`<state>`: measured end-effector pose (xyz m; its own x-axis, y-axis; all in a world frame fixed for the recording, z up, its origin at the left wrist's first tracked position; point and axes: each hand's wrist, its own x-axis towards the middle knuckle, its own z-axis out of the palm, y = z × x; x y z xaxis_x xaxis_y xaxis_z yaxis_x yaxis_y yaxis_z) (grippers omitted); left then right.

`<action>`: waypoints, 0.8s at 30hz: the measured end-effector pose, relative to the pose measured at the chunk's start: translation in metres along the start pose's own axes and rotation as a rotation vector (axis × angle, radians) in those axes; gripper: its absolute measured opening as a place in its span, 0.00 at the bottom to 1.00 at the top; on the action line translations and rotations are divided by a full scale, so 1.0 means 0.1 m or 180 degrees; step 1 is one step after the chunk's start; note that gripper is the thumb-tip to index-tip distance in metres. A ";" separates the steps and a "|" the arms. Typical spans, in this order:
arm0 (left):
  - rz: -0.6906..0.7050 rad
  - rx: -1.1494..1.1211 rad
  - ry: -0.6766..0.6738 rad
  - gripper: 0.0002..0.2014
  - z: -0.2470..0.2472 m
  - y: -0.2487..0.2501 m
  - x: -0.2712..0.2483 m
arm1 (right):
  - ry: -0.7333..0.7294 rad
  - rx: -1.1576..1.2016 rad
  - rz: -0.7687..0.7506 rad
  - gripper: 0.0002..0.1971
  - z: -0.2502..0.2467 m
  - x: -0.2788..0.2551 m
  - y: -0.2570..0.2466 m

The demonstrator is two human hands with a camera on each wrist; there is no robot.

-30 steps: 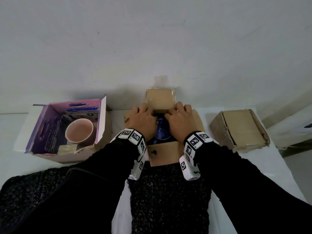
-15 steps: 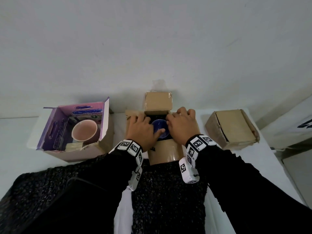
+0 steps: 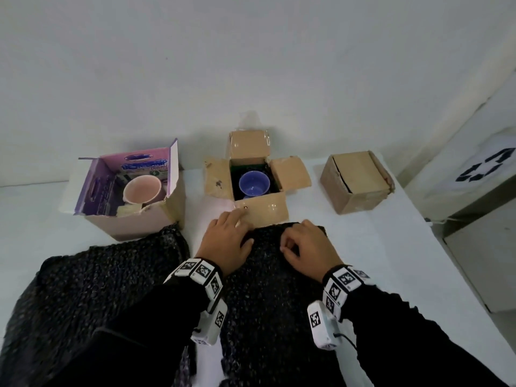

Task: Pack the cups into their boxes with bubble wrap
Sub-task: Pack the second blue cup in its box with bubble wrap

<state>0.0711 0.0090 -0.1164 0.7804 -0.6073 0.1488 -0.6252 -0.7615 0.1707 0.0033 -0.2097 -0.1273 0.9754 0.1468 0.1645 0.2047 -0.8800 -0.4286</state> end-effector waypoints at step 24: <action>-0.1416 -0.1480 -0.0268 0.28 0.07 0.25 -0.41 | 0.0541 0.2930 0.2050 0.09 -0.19 -0.17 -0.20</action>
<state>0.0235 0.0132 -0.1247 0.9520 -0.2866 -0.1071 -0.1664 -0.7786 0.6051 -0.0187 -0.2032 -0.1041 0.9117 -0.3377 -0.2342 -0.2799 -0.0930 -0.9555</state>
